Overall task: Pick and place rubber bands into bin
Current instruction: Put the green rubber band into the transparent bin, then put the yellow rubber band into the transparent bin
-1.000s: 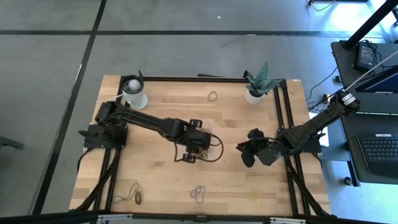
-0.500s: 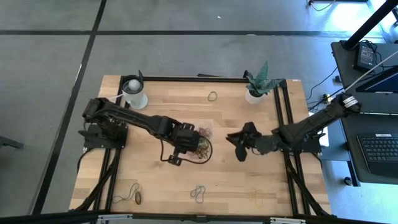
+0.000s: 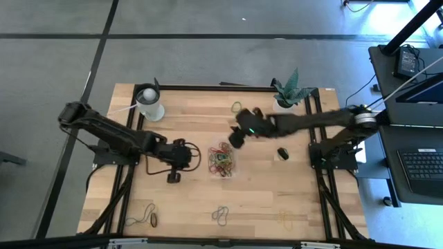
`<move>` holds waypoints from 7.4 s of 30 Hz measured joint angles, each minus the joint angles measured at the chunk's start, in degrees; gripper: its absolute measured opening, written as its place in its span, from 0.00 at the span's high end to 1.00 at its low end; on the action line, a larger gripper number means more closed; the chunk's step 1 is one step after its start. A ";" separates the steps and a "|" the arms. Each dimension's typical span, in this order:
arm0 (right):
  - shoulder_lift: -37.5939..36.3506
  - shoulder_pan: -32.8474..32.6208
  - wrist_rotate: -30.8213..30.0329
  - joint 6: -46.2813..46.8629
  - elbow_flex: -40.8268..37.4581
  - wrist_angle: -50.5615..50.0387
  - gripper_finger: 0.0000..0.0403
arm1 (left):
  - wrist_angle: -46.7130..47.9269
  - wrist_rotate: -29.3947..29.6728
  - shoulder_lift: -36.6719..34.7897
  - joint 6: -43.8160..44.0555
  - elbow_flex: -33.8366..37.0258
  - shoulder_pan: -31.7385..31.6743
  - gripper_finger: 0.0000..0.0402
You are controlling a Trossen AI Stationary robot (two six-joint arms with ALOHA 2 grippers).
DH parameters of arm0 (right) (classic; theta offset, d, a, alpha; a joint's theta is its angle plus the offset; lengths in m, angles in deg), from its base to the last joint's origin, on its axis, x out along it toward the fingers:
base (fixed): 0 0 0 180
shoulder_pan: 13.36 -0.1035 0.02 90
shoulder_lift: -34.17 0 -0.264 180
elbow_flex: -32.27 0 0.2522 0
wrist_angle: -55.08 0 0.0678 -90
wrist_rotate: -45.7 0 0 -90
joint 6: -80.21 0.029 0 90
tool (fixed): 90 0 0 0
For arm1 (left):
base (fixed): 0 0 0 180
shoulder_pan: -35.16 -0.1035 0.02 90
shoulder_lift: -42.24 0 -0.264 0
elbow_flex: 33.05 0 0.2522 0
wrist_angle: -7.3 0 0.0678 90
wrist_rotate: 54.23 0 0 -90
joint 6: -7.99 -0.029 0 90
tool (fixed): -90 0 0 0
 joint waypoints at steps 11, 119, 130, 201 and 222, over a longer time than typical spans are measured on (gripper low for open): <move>23.12 15.36 9.62 4.71 22.60 -19.45 0.29 | -0.29 3.54 -7.47 4.07 6.32 2.92 0.99; 21.54 0.81 25.55 -14.40 24.81 -23.20 1.00 | 0.10 2.86 -7.53 3.90 8.63 2.08 0.99; 22.75 0.88 25.44 -8.61 24.79 -25.45 0.87 | -3.21 2.79 -7.53 4.12 8.63 2.08 0.99; -32.02 -35.96 12.96 32.41 -33.20 -0.66 0.92 | 29.59 2.83 15.59 33.84 -24.26 14.97 0.99; -31.89 -37.13 12.92 28.36 -34.25 -1.16 0.99 | 30.12 -0.92 27.27 100.62 -26.50 36.83 0.86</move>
